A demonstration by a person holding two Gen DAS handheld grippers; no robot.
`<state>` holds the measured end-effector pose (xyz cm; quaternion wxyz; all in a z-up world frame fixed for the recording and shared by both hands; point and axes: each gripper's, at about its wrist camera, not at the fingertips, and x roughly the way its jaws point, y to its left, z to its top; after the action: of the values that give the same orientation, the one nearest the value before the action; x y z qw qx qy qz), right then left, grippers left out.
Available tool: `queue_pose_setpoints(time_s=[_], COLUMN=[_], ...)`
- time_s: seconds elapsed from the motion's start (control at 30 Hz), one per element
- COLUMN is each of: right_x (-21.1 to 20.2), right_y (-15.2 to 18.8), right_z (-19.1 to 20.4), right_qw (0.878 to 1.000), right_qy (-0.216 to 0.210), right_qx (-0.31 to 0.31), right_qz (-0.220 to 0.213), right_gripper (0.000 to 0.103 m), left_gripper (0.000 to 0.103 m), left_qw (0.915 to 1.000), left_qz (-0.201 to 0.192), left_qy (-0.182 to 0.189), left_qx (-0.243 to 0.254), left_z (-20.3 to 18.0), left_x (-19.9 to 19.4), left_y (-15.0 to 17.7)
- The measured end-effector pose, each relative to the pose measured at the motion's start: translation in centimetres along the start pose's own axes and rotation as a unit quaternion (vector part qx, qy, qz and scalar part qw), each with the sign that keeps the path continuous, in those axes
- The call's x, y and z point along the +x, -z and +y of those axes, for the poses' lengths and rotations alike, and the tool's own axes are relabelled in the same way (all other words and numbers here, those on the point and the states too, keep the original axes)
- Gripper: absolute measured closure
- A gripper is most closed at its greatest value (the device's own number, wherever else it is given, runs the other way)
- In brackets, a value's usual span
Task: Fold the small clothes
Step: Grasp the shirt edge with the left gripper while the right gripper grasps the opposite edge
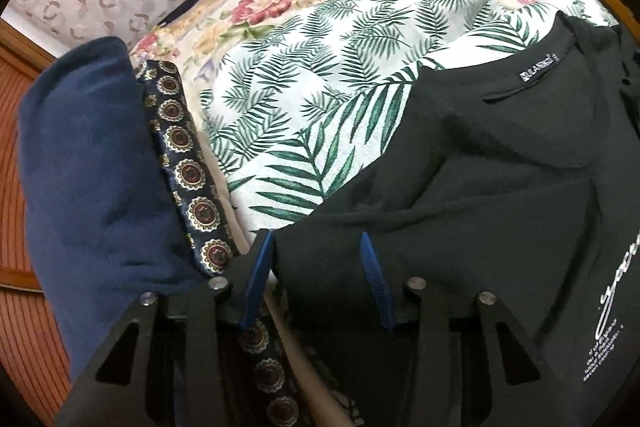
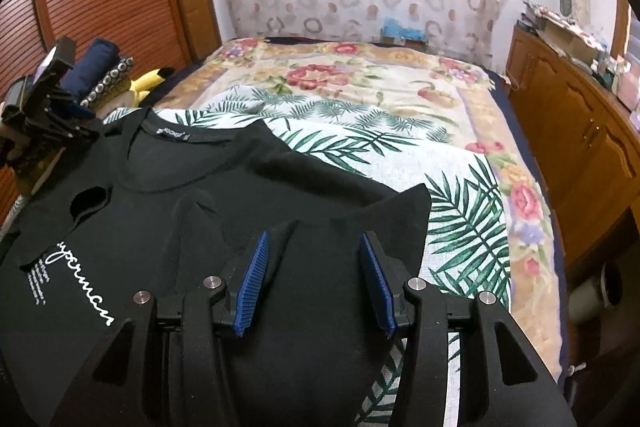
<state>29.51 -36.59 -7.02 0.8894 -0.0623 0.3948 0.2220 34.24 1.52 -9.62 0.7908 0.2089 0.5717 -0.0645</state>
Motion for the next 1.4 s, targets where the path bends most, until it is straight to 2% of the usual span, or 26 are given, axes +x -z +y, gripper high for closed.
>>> queue_pose_setpoints(time_s=[0.1,0.17,0.37,0.43,0.57,0.77,1.0,1.23,1.27,1.3,1.33,1.37,1.4], right_x=[-0.1,-0.2,-0.8,-1.0,-0.8,0.0,0.7,1.4,1.5,1.6,1.6,1.7,1.5], right_y=[-0.1,-0.1,-0.2,-0.4,-0.6,-0.6,-0.6,-0.5,-0.6,-0.7,-0.8,-0.9,-1.1], right_z=[0.1,0.0,-0.5,-0.9,-1.7,-2.0,-2.7,-3.7,-3.6,-3.3,-2.9,-2.5,-1.9], right_qw=[1.000,1.000,1.000,0.999,0.999,0.999,0.997,0.997,0.997,0.998,0.998,0.999,0.999], right_qy=[-0.004,-0.005,0.017,0.030,0.043,0.046,0.067,0.057,0.052,0.046,0.037,0.029,0.028], right_qx=[0.003,0.004,0.007,0.013,0.020,0.015,0.022,0.039,0.036,0.030,0.024,0.019,0.012], right_qz=[0.000,0.000,-0.001,-0.004,0.004,0.022,0.042,0.047,0.045,0.043,0.042,0.042,0.039], right_gripper=[0.055,0.055,0.054,0.047,0.045,0.045,0.045,0.045,0.054,0.068,0.076,0.091,0.100], left_gripper=[0.093,0.098,0.100,0.100,0.100,0.100,0.100,0.101,0.101,0.101,0.101,0.101,0.101], left_qw=[0.9999,0.9996,0.9955,0.9923,0.9859,0.9807,0.9771,0.9723,0.9710,0.9705,0.9696,0.9685,0.9671], left_qz=[-0.001,-0.010,-0.088,-0.115,-0.156,-0.184,-0.193,-0.208,-0.212,-0.214,-0.217,-0.221,-0.226], left_qy=[0.011,0.017,-0.006,-0.004,0.009,0.024,0.047,0.062,0.065,0.067,0.068,0.068,0.070], left_qx=[-0.013,-0.019,-0.034,-0.045,-0.060,-0.062,-0.076,-0.086,-0.089,-0.089,-0.091,-0.093,-0.093], left_z=[0.6,0.9,0.6,0.8,1.2,1.1,1.2,0.4,0.2,0.0,-0.2,-0.4,-0.7], left_x=[-0.2,-0.7,-5.2,-6.9,-9.5,-10.7,-10.2,-11.0,-11.1,-11.2,-11.4,-11.7,-12.1], left_y=[0.3,0.6,2.0,2.7,4.1,5.9,7.1,9.2,9.7,10.0,10.4,10.8,11.3])
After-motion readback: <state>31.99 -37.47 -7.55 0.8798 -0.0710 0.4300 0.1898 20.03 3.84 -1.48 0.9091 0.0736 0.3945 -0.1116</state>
